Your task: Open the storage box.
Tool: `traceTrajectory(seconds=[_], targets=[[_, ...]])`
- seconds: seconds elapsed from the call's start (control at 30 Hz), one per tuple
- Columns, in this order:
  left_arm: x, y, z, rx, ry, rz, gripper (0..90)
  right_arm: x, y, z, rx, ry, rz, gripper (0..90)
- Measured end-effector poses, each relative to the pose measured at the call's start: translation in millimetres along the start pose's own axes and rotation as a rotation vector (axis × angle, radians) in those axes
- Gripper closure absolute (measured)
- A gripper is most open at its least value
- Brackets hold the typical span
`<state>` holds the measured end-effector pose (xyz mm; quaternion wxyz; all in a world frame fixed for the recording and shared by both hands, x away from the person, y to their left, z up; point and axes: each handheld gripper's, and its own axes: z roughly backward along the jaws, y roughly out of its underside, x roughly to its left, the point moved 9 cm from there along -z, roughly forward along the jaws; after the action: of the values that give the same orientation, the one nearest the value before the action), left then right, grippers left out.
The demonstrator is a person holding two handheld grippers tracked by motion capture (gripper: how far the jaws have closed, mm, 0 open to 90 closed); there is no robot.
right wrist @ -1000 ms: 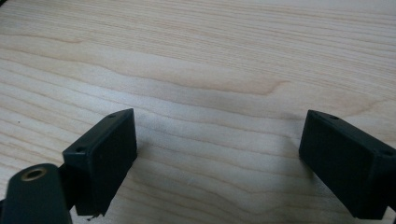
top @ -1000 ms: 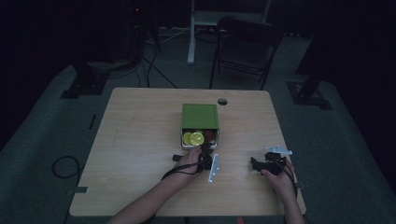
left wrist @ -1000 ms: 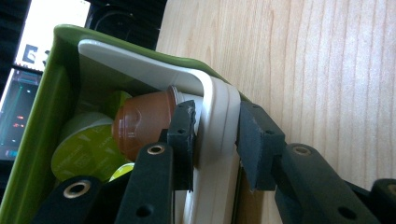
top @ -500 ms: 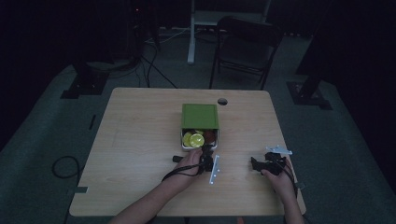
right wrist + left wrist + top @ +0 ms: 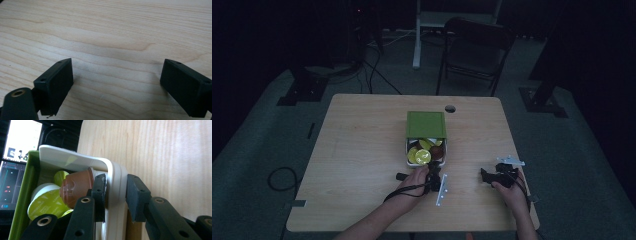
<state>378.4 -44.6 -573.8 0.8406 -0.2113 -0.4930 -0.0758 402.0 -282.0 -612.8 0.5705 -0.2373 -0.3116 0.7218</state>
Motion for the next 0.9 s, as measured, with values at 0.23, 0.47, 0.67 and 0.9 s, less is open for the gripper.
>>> traceTrajectory(seconds=[0.23, 0.47, 0.67, 0.9], targets=[[-5.4, -3.5, 9.0, -0.009, 0.005, -0.014, 70.9, 0.0, 0.0, 0.0, 0.000, 0.000, 0.001, 10.8], [-10.0, -9.6, 17.0, -0.024, 0.008, -0.018, 72.2, -0.1, 0.0, 0.0, 0.000, 0.000, 0.001, 10.8], [-16.0, -8.3, 18.1, -0.022, 0.013, -0.023, 72.9, -0.1, 0.0, 0.0, 0.000, 0.000, 0.001, 10.8], [-17.9, -8.5, 22.5, -0.019, 0.011, -0.034, 72.9, -0.1, 0.0, 0.0, 0.000, 0.000, 0.001, 10.8]])
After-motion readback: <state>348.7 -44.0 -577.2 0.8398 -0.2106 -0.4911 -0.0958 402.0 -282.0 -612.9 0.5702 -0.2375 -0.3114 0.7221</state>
